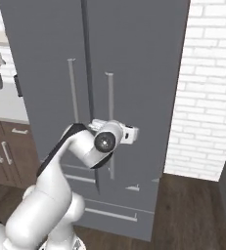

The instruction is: Take the strawberry from the fridge and place it on top of the pancake, located on the dining counter.

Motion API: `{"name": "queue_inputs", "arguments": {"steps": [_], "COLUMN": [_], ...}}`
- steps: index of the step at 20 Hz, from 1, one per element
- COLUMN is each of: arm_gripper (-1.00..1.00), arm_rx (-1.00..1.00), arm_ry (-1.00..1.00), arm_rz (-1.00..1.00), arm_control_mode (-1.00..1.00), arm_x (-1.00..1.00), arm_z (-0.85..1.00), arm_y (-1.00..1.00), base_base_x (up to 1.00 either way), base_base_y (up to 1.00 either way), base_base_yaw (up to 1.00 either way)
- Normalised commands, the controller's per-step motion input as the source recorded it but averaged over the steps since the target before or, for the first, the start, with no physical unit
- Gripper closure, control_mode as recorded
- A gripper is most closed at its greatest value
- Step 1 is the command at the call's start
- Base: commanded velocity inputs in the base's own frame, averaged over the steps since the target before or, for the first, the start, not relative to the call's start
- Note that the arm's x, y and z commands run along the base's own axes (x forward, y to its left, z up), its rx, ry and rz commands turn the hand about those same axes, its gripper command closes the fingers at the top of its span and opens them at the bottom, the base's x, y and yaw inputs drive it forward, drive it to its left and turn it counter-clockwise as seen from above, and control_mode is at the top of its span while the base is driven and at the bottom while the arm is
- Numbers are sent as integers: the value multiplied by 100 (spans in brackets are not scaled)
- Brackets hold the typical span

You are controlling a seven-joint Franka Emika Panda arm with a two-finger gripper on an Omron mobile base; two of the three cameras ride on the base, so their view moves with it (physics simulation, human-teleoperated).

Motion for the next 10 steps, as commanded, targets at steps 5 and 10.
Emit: {"name": "queue_inputs", "arguments": {"steps": [5,10], "arm_gripper": [100,100], "arm_rx": [4,6], "arm_ry": [-5,-3], "arm_rz": [0,0], "arm_control_mode": [-100,-100], "arm_x": [-43,-43], "arm_z": [0,0], "arm_y": [-100,-100], "base_base_x": [0,0], "base_base_y": [0,0], "base_base_yaw": [0,0]}}
